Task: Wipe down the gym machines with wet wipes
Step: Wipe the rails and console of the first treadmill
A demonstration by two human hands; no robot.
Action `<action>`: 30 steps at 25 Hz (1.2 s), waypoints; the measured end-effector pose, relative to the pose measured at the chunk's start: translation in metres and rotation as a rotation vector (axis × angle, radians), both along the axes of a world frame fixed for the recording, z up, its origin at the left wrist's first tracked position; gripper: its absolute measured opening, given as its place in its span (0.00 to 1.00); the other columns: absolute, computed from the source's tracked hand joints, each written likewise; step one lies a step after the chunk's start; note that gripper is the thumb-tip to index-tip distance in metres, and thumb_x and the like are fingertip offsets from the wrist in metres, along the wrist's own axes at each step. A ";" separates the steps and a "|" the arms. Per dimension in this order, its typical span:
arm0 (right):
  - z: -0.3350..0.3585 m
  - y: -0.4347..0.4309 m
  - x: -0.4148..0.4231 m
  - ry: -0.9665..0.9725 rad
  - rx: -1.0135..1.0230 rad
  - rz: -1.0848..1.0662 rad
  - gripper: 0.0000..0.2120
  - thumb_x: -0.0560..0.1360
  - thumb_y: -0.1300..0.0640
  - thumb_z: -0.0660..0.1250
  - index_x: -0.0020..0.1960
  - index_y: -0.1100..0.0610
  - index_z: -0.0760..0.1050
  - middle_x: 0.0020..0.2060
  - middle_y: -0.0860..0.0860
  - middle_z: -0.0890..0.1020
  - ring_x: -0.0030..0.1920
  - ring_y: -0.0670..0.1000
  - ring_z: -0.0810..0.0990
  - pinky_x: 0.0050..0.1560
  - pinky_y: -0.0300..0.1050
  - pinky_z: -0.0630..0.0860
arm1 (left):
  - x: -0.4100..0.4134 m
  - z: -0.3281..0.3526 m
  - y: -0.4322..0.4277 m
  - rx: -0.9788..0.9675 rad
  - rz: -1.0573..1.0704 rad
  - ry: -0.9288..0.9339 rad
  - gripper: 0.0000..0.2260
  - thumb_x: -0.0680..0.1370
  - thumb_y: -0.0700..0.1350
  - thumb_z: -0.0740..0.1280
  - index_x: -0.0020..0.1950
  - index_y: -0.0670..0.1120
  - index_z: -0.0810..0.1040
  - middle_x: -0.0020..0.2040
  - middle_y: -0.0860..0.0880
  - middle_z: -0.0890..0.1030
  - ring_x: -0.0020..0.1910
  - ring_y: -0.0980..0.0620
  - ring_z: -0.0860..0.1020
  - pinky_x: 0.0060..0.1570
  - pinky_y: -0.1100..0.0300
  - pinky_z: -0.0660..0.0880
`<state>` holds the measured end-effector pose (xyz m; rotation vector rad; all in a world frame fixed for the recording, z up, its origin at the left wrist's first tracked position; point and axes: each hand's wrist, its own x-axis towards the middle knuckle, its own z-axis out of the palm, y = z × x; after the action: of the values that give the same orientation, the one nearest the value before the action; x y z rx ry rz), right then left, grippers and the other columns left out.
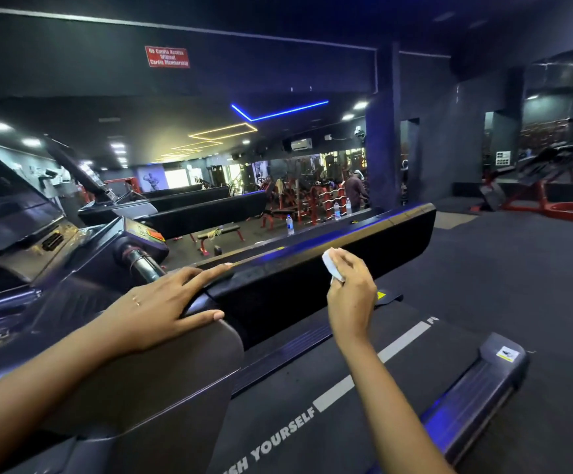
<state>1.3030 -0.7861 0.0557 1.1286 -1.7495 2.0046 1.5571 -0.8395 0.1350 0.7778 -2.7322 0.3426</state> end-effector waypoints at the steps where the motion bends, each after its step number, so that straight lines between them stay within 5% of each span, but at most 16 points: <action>1: 0.001 -0.005 0.011 -0.010 0.021 -0.009 0.21 0.69 0.75 0.66 0.59 0.62 0.78 0.54 0.56 0.79 0.50 0.56 0.79 0.51 0.48 0.79 | 0.001 -0.002 0.000 -0.028 -0.007 -0.002 0.33 0.63 0.78 0.33 0.67 0.74 0.34 0.69 0.60 0.64 0.65 0.57 0.68 0.54 0.62 0.71; 5: 0.008 -0.006 0.066 0.240 0.114 -0.095 0.25 0.60 0.75 0.74 0.55 0.62 0.80 0.47 0.55 0.80 0.43 0.54 0.77 0.35 0.40 0.75 | -0.001 -0.006 -0.002 -0.088 -0.036 0.006 0.33 0.65 0.77 0.35 0.67 0.72 0.30 0.65 0.58 0.68 0.63 0.55 0.70 0.55 0.58 0.74; 10: 0.010 0.010 0.115 0.511 0.129 -0.085 0.17 0.65 0.67 0.71 0.53 0.58 0.81 0.45 0.52 0.81 0.39 0.52 0.77 0.28 0.39 0.73 | -0.002 -0.009 -0.003 -0.142 -0.033 0.019 0.36 0.66 0.74 0.37 0.71 0.66 0.30 0.62 0.54 0.71 0.63 0.53 0.72 0.56 0.57 0.74; 13: 0.018 0.015 0.116 0.675 0.105 0.046 0.17 0.69 0.60 0.57 0.51 0.56 0.81 0.46 0.51 0.82 0.42 0.53 0.78 0.31 0.39 0.75 | 0.000 -0.008 0.001 -0.133 -0.028 0.021 0.38 0.65 0.73 0.37 0.73 0.63 0.33 0.60 0.53 0.72 0.61 0.52 0.73 0.54 0.56 0.73; 15: 0.038 0.007 0.082 0.585 0.135 0.041 0.18 0.69 0.62 0.55 0.51 0.57 0.82 0.47 0.52 0.82 0.46 0.56 0.79 0.38 0.42 0.77 | 0.000 -0.006 0.002 -0.145 -0.001 0.006 0.41 0.64 0.73 0.36 0.75 0.61 0.34 0.60 0.53 0.72 0.61 0.52 0.72 0.54 0.57 0.72; 17: 0.058 -0.006 0.041 0.480 0.358 -0.046 0.17 0.74 0.66 0.57 0.56 0.59 0.80 0.52 0.54 0.81 0.53 0.57 0.77 0.46 0.47 0.76 | -0.001 -0.006 0.002 -0.142 0.009 -0.006 0.41 0.64 0.73 0.35 0.75 0.60 0.33 0.60 0.53 0.71 0.61 0.52 0.72 0.53 0.57 0.71; 20: 0.065 -0.019 0.044 0.666 0.644 -0.097 0.13 0.79 0.60 0.58 0.58 0.59 0.78 0.54 0.54 0.79 0.55 0.55 0.74 0.50 0.46 0.71 | -0.002 -0.005 0.003 -0.121 0.018 -0.012 0.39 0.69 0.74 0.40 0.74 0.60 0.31 0.60 0.52 0.72 0.60 0.52 0.72 0.53 0.57 0.72; 26: 0.045 0.012 0.120 0.749 0.317 0.213 0.13 0.71 0.61 0.63 0.54 0.60 0.79 0.52 0.55 0.79 0.55 0.56 0.74 0.47 0.49 0.74 | -0.002 -0.006 0.001 -0.108 -0.005 0.014 0.37 0.74 0.67 0.51 0.68 0.62 0.24 0.62 0.50 0.73 0.61 0.50 0.73 0.53 0.56 0.72; 30: 0.021 0.010 0.078 0.252 -0.118 0.067 0.19 0.67 0.69 0.57 0.52 0.62 0.82 0.49 0.54 0.83 0.50 0.49 0.80 0.57 0.34 0.72 | -0.002 -0.006 -0.003 -0.150 -0.053 -0.043 0.35 0.67 0.73 0.38 0.68 0.65 0.24 0.60 0.52 0.72 0.60 0.51 0.73 0.49 0.58 0.72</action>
<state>1.3808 -0.7765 0.0763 1.3491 -1.4695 1.8790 1.5555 -0.8422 0.1286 0.6646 -2.7225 0.5511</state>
